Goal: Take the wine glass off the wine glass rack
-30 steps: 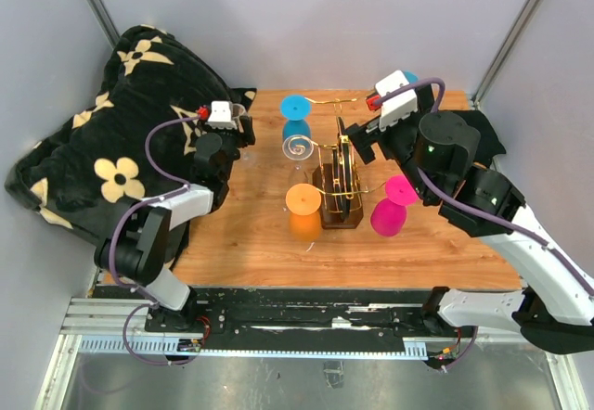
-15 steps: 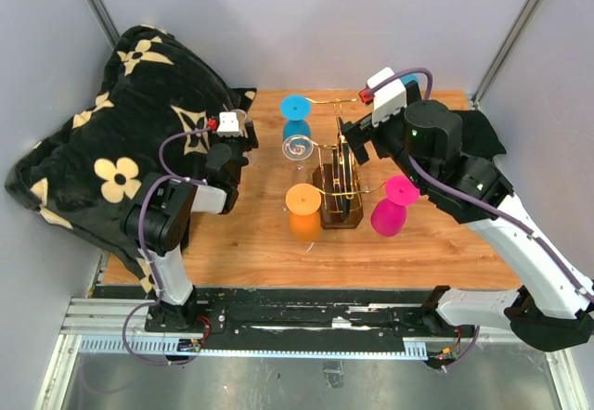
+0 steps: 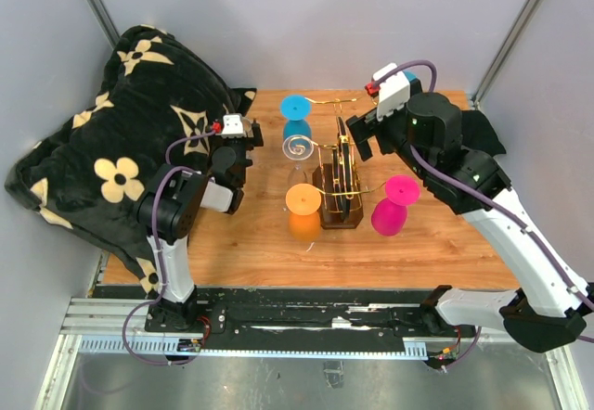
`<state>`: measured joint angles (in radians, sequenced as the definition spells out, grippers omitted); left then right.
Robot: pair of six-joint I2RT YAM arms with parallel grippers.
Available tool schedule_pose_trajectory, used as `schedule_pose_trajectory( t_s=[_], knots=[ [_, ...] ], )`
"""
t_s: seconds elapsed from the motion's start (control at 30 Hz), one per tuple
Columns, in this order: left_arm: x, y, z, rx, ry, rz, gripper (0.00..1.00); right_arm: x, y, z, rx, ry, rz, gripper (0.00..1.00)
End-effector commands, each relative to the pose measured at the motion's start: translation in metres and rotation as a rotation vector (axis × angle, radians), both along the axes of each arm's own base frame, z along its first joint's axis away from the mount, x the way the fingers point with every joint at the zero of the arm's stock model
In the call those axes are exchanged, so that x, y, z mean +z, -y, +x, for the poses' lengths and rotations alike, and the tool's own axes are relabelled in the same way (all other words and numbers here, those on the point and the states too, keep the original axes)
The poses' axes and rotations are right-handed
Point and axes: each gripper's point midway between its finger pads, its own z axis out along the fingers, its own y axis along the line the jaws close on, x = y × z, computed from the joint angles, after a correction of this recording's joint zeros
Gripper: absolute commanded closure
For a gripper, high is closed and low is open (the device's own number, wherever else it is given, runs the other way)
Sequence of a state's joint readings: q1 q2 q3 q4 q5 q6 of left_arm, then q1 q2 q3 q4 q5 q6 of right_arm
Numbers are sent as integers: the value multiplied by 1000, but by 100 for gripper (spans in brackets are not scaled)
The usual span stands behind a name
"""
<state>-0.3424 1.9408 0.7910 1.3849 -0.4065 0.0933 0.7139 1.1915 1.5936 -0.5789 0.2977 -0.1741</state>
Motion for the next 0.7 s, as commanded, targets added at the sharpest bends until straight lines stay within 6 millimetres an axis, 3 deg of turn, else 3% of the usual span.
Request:
schedule_pose_trajectory(
  t_s=[0.0, 0.2, 0.53, 0.67],
  knots=[
    [26, -2, -3, 49, 91, -7, 0, -10, -3, 2, 9, -48, 37, 2],
    [30, -4, -11, 107, 68, 0, 0, -12, -17, 0, 36, -162, 160, 2],
    [61, -12, -27, 112, 47, -41, 0, -14, -57, 13, 153, -446, 506, 1],
    [83, -15, -30, 116, 63, -31, 0, -21, -82, 28, 219, -574, 624, 18]
  ],
)
